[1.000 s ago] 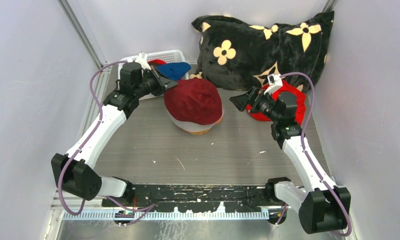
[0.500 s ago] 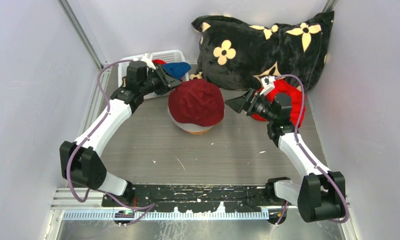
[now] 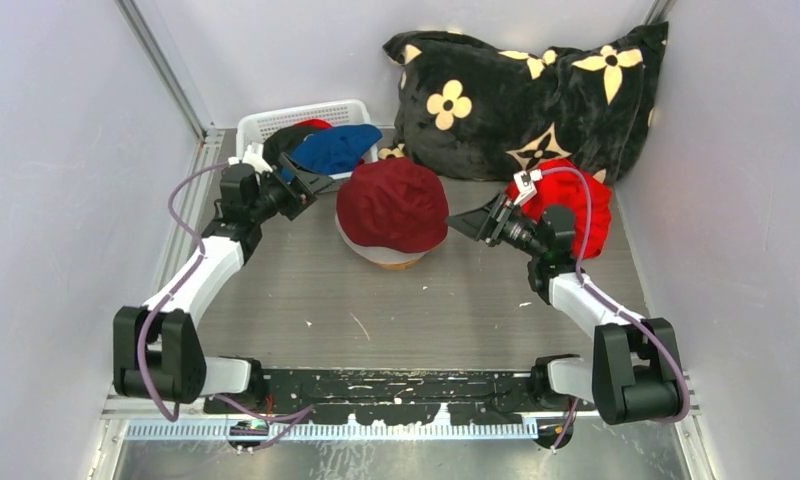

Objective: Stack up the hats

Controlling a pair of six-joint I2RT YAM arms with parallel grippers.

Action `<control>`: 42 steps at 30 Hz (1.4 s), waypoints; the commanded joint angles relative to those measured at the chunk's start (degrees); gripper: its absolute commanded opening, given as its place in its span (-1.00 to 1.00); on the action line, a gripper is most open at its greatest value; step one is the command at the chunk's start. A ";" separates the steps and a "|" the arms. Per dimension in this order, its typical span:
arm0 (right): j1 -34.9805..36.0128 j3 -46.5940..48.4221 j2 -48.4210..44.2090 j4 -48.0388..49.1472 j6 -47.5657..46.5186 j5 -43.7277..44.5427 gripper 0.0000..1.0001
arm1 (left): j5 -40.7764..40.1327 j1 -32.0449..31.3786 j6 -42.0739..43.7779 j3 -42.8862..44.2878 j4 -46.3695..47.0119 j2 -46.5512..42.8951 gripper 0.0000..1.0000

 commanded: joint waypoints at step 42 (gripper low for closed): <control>-1.29 -2.49 6.66 17.87 5.85 -1.66 0.97 | 23.10 2.13 -29.13 -8.59 61.60 25.72 -1.00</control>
